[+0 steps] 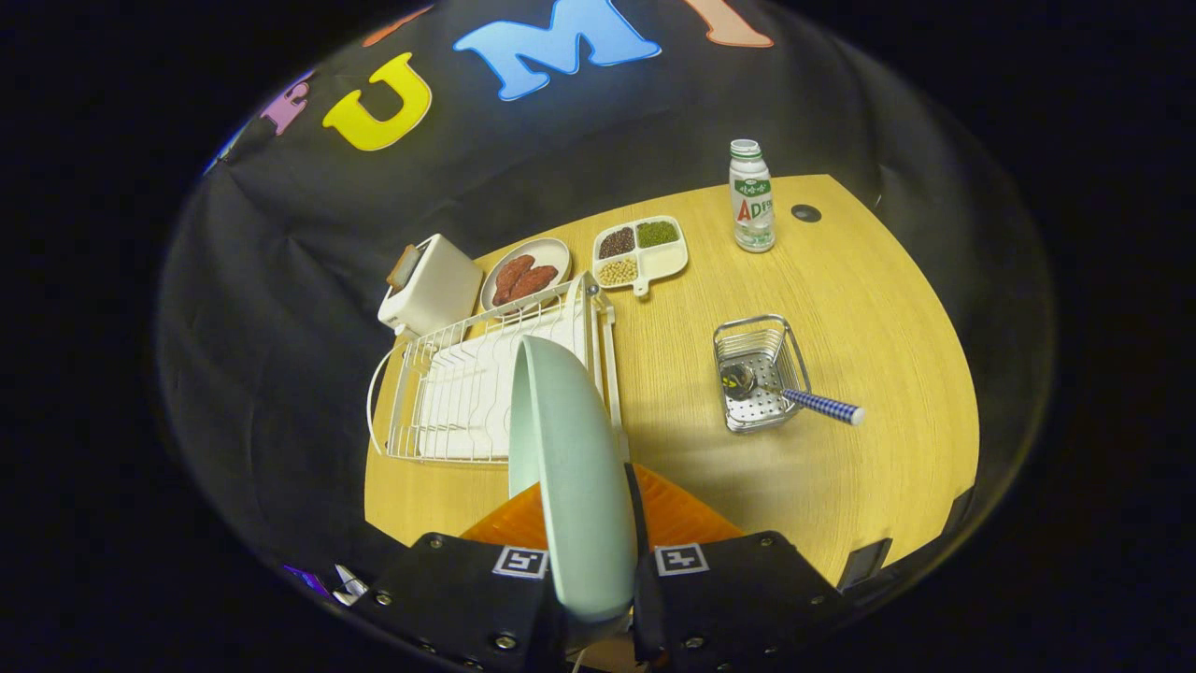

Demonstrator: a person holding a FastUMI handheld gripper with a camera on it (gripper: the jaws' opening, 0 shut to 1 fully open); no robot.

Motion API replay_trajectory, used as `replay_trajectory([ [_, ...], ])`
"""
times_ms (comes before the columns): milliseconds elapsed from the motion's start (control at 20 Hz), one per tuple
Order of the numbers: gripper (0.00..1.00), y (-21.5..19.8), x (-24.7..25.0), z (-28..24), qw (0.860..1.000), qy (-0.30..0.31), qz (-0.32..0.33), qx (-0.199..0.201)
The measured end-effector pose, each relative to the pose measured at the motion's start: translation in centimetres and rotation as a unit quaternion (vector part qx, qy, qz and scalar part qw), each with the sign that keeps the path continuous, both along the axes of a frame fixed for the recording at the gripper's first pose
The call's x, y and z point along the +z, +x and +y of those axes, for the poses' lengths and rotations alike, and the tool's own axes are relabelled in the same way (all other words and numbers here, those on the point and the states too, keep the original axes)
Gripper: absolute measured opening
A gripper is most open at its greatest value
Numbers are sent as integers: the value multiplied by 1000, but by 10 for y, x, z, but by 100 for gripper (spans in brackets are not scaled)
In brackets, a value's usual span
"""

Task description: Take the plate from the dish rack, then take the spoon from the basket and place it into the plate.

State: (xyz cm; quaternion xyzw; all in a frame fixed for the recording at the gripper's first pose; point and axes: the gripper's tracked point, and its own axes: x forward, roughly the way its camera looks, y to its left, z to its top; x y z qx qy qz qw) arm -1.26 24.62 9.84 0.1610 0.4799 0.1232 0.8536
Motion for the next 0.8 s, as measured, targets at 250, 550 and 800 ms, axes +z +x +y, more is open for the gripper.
replay_trajectory([
  [250, 27, -30, -30, -13, 999, 30, 25, 3],
  [550, 27, -58, -65, -19, 996, 71, 58, -6],
  [800, 27, -71, -90, -21, 992, 99, 77, -19],
])
